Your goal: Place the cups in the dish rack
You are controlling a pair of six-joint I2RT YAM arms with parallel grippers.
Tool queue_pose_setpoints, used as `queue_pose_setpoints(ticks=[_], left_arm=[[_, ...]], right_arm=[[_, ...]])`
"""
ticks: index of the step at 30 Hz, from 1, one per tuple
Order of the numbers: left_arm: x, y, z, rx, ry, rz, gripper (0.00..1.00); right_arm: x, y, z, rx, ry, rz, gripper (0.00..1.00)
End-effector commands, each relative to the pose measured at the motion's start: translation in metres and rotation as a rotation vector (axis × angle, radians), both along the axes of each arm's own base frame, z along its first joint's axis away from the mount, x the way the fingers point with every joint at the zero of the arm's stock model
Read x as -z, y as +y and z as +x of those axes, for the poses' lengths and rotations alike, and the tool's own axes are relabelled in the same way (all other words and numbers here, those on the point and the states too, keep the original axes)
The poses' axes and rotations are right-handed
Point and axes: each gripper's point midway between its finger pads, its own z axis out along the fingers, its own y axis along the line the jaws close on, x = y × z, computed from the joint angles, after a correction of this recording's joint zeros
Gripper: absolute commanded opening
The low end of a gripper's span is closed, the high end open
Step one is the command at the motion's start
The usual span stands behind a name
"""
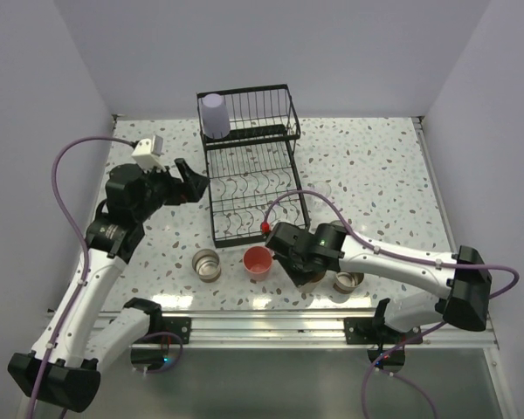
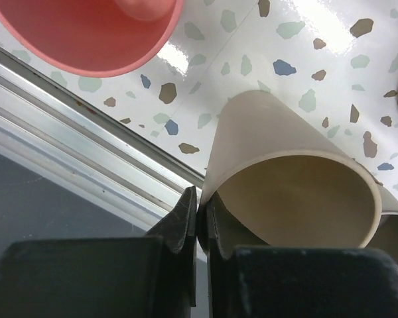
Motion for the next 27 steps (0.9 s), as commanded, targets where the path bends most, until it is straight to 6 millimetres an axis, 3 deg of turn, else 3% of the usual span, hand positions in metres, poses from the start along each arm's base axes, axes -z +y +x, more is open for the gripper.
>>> queue_pose_setpoints(ticks=[1, 4, 6, 7, 8, 9, 10, 12, 13, 14, 15, 17, 18, 20, 21, 23, 24, 25, 27], left_arm=[[-0.030, -0.005, 0.006, 0.030, -0.082, 0.007, 0.93], [-0.039, -0.006, 0.010, 0.036, -0.102, 0.018, 0.93], [-0.052, -0.003, 0.013, 0.024, -0.123, 0.032, 1.00], [-0.049, 0.002, 0.017, 0.003, -0.107, 0.065, 1.00], [-0.063, 0.004, 0.019, -0.003, -0.135, 0.078, 1.00], [-0.066, 0.006, 0.021, -0.008, -0.137, 0.099, 1.00], [-0.063, 0.009, 0.025, -0.016, -0.126, 0.138, 1.00], [-0.084, 0.011, 0.028, -0.022, -0.162, 0.159, 1.00], [-0.083, 0.014, 0.033, -0.043, -0.155, 0.188, 1.00], [-0.097, 0.014, 0.034, -0.048, -0.181, 0.186, 1.00], [-0.100, 0.014, 0.035, -0.054, -0.179, 0.189, 1.00], [-0.110, 0.020, 0.042, -0.100, -0.181, 0.192, 1.00], [-0.111, 0.019, 0.043, -0.098, -0.176, 0.190, 1.00], [-0.119, 0.024, 0.050, -0.139, -0.173, 0.180, 1.00], [-0.122, 0.023, 0.051, -0.139, -0.174, 0.176, 1.00], [-0.130, 0.023, 0.056, -0.146, -0.179, 0.175, 1.00], [-0.132, 0.023, 0.057, -0.148, -0.177, 0.179, 1.00], [-0.135, 0.023, 0.060, -0.147, -0.183, 0.194, 1.00], [-0.151, 0.023, 0.061, -0.142, -0.221, 0.189, 1.00]], right_arm=[[-0.007, 0.000, 0.007, -0.002, -0.046, -0.010, 0.00], [-0.025, 0.002, 0.014, 0.000, -0.085, 0.000, 0.00], [-0.041, 0.004, 0.020, -0.002, -0.112, 0.001, 0.00], [-0.064, 0.015, 0.028, 0.005, -0.149, 0.046, 0.00], [-0.075, 0.012, 0.032, 0.007, -0.169, 0.024, 0.00], [-0.105, 0.023, 0.041, 0.015, -0.219, 0.084, 0.00], [-0.113, 0.028, 0.047, 0.017, -0.236, 0.076, 0.00], [-0.137, 0.029, 0.060, 0.026, -0.290, 0.065, 0.00], [-0.163, 0.040, 0.070, 0.036, -0.331, 0.113, 0.00], [-0.172, 0.040, 0.075, 0.029, -0.348, 0.106, 0.00], [-0.203, 0.043, 0.088, 0.060, -0.406, 0.165, 0.00], [-0.219, 0.046, 0.103, 0.077, -0.431, 0.179, 0.00], [-0.244, 0.044, 0.116, 0.121, -0.454, 0.253, 0.00], [-0.262, 0.047, 0.135, 0.167, -0.453, 0.351, 0.00], [-0.271, 0.035, 0.154, 0.230, -0.460, 0.393, 0.00], [-0.288, 0.045, 0.166, 0.243, -0.421, 0.544, 0.00], [-0.293, 0.036, 0.182, 0.287, -0.423, 0.580, 0.00], [-0.298, 0.045, 0.180, 0.250, -0.370, 0.652, 0.00], [-0.317, 0.049, 0.195, 0.264, -0.353, 0.789, 0.00]])
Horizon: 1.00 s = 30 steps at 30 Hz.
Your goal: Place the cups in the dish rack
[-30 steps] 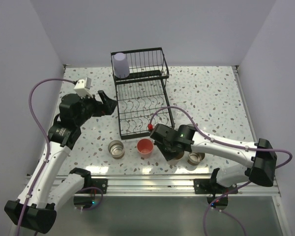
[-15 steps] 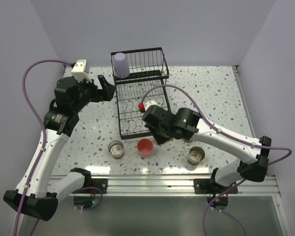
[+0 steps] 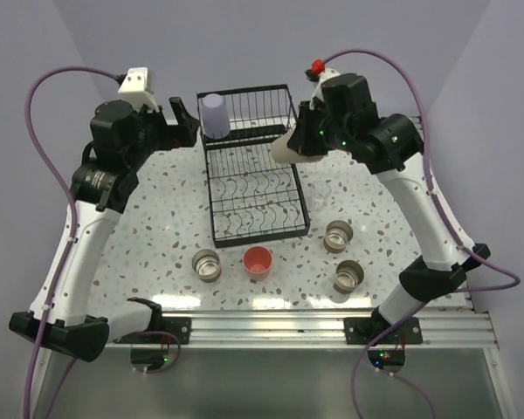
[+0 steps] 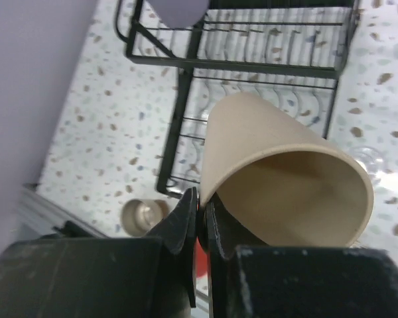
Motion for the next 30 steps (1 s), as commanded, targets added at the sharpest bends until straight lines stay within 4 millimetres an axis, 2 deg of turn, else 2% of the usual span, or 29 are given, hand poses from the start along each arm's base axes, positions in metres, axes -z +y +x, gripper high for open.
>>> queue_pose_setpoints(ticks=[1, 2, 4, 5, 6, 7, 8, 10, 11, 12, 14, 15, 16, 17, 18, 20, 21, 22, 23, 24, 25, 26, 27, 28, 30], left_arm=[[-0.033, -0.001, -0.001, 0.020, -0.075, 0.019, 1.00], [-0.040, -0.007, -0.002, 0.056, -0.091, 0.012, 1.00], [-0.046, -0.022, -0.002, 0.135, -0.109, -0.014, 1.00], [-0.053, -0.028, -0.004, 0.164, -0.123, -0.030, 1.00], [-0.059, -0.034, -0.003, 0.192, -0.138, -0.059, 1.00], [-0.069, -0.045, -0.009, 0.259, -0.159, -0.080, 1.00], [-0.074, -0.051, -0.010, 0.289, -0.168, -0.094, 1.00], [-0.082, -0.055, -0.010, 0.308, -0.181, -0.120, 1.00], [-0.088, -0.054, -0.010, 0.302, -0.195, -0.121, 1.00], [-0.089, -0.052, -0.009, 0.294, -0.201, -0.119, 1.00], [-0.093, -0.051, -0.012, 0.298, -0.217, -0.115, 1.00], [-0.097, -0.054, -0.013, 0.316, -0.231, -0.118, 1.00], [-0.101, -0.060, -0.019, 0.362, -0.241, -0.136, 1.00], [-0.098, -0.065, -0.021, 0.390, -0.236, -0.151, 1.00], [-0.108, -0.069, -0.024, 0.418, -0.277, -0.168, 1.00], [-0.108, -0.077, -0.035, 0.497, -0.286, -0.226, 1.00], [-0.123, -0.079, -0.043, 0.529, -0.336, -0.275, 1.00], [-0.125, -0.083, -0.050, 0.586, -0.344, -0.297, 1.00], [-0.114, -0.087, -0.048, 0.616, -0.321, -0.325, 1.00], [-0.130, -0.089, -0.056, 0.665, -0.409, -0.345, 1.00], [-0.114, -0.096, -0.061, 0.736, -0.343, -0.419, 1.00], [-0.114, -0.099, -0.065, 0.776, -0.352, -0.452, 1.00], [-0.129, -0.100, -0.076, 0.832, -0.452, -0.464, 1.00], [-0.115, -0.103, -0.078, 0.864, -0.391, -0.541, 1.00], [-0.122, -0.103, -0.087, 0.913, -0.466, -0.573, 1.00]], right_arm=[[-0.050, 0.035, 0.003, -0.165, -0.027, 0.312, 0.00], [-0.080, 0.052, -0.002, -0.250, -0.055, 0.460, 0.00], [-0.100, 0.049, 0.003, -0.264, -0.065, 0.593, 0.00], [-0.128, 0.055, -0.001, -0.323, -0.079, 0.721, 0.00], [-0.136, 0.051, 0.003, -0.323, -0.084, 0.767, 0.00], [-0.154, 0.052, 0.002, -0.345, -0.099, 0.841, 0.00], [-0.161, 0.050, 0.001, -0.354, -0.105, 0.867, 0.00], [-0.170, 0.048, -0.002, -0.385, -0.102, 0.913, 0.00], [-0.189, 0.045, -0.007, -0.420, -0.137, 0.983, 0.00], [-0.177, 0.045, -0.003, -0.431, -0.103, 1.007, 0.00], [-0.201, 0.035, -0.018, -0.486, -0.136, 1.128, 0.00], [-0.184, 0.031, -0.009, -0.461, -0.096, 1.156, 0.00], [-0.185, 0.029, -0.010, -0.465, -0.090, 1.190, 0.00], [-0.196, 0.022, -0.020, -0.496, -0.105, 1.251, 0.00], [-0.183, 0.019, -0.013, -0.471, -0.075, 1.268, 0.00], [-0.187, 0.012, -0.019, -0.486, -0.084, 1.316, 0.00], [-0.178, 0.012, -0.016, -0.474, -0.059, 1.330, 0.00], [-0.176, 0.011, -0.016, -0.475, -0.047, 1.355, 0.00], [-0.187, 0.003, -0.021, -0.501, -0.057, 1.434, 0.00], [-0.176, 0.002, -0.014, -0.483, -0.022, 1.475, 0.00], [-0.176, -0.002, -0.013, -0.485, -0.014, 1.520, 0.00], [-0.186, -0.011, -0.019, -0.516, -0.024, 1.606, 0.00], [-0.178, -0.011, -0.014, -0.505, 0.001, 1.637, 0.00], [-0.182, -0.017, -0.017, -0.518, 0.001, 1.681, 0.00], [-0.177, -0.019, -0.015, -0.512, 0.022, 1.709, 0.00]])
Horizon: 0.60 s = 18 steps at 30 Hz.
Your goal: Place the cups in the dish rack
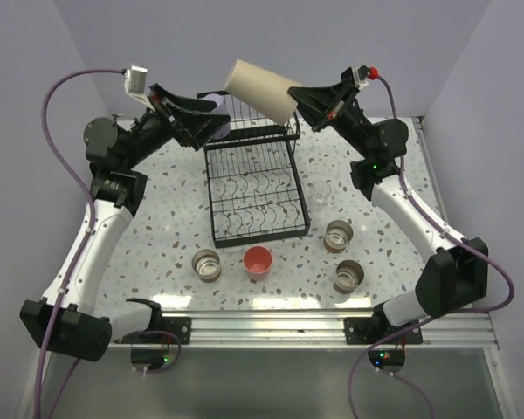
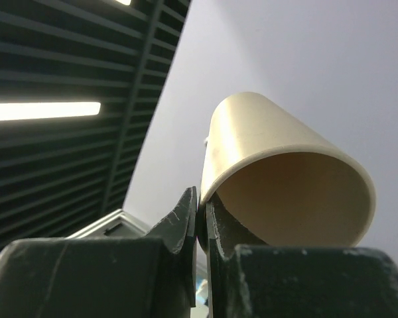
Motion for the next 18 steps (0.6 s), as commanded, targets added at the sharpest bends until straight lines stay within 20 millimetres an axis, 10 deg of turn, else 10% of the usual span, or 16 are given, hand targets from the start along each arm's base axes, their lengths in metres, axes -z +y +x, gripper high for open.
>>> queue_pose_setpoints(ticks=[1, 18], left_arm=[[-0.030, -0.007, -0.042, 0.210, -0.137, -0.152, 1.00], [-0.050, -0.036, -0.031, 0.208, -0.243, -0.250, 1.00]], right_arm=[[-0.049, -0.030, -0.038, -0.058, -0.118, 0.235, 0.00], [-0.044, -0.008, -0.056, -0.194, -0.094, 0.228, 0.00]])
